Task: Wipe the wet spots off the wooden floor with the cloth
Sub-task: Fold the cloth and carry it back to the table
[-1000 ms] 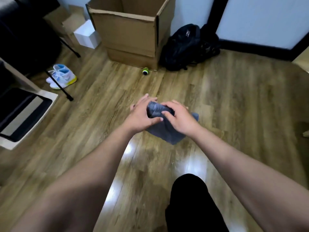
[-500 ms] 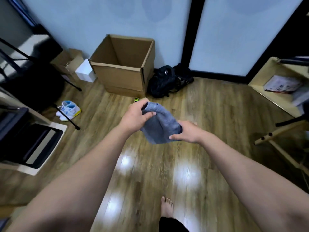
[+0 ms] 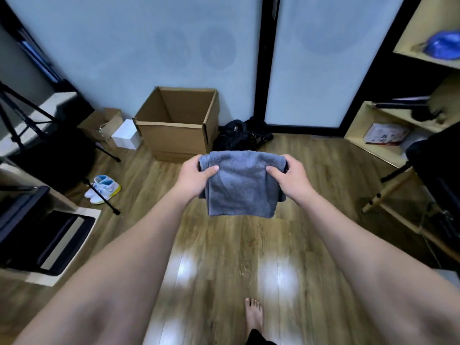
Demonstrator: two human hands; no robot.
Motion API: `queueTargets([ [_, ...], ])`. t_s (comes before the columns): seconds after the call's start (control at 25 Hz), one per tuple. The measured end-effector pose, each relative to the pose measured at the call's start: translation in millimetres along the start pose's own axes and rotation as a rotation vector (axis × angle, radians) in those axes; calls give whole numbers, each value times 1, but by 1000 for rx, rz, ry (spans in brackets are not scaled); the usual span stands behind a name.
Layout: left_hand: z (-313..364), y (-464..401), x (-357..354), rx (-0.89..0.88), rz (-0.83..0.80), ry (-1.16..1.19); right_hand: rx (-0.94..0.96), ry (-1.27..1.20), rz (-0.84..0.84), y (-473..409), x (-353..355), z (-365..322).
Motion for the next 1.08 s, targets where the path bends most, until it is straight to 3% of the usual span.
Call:
queueTargets([
  [0.2, 11, 33, -41, -36, -47, -26, 59, 44, 69, 60, 43, 4],
  [0.44, 42, 51, -141, -88, -204, -80, -36, 80, 221, 93, 141, 38],
  [0.72, 81, 58, -338, -225, -384, -304, -143, 98, 413, 128, 307, 104],
  [1.08, 119, 126, -614, -215, -558, -305, -338, -17, 606, 178, 542, 194],
])
Point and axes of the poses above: each hand's wrist, its own y-axis away from the middle knuckle, its own x-axis out of the back of the hand, z = x × y, the point moved 8 cm from there along -y, towards the middle knuckle, and after that the axes turned 3 degrees about -y, right-handed, at the moved point
